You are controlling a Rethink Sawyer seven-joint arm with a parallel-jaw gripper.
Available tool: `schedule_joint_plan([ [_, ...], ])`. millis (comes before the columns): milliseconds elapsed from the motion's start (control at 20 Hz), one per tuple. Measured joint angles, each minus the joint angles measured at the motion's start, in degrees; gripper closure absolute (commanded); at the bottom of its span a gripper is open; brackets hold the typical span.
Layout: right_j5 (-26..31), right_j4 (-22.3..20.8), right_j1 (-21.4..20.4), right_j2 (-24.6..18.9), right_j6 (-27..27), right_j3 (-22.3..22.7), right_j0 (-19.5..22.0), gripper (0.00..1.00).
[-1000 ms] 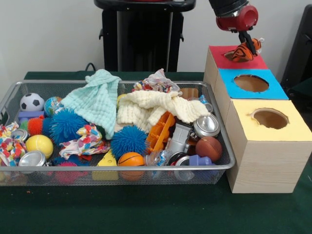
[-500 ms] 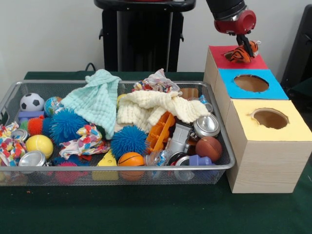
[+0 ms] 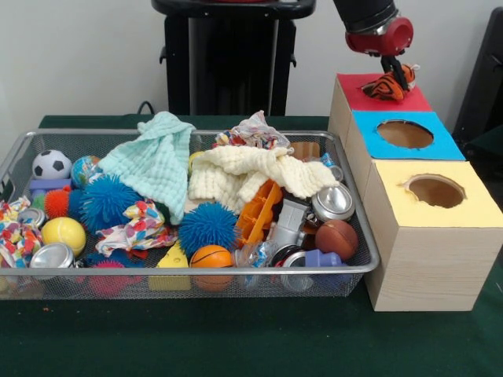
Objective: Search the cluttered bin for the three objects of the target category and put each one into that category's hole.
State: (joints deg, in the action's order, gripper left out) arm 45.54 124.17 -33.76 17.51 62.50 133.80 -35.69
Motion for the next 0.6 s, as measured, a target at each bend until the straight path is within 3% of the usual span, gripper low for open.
schedule_joint_plan([
  [600, 0.0, -3.8, 0.0, 0.0, 0.0, 0.1, 1.1, 1.0],
])
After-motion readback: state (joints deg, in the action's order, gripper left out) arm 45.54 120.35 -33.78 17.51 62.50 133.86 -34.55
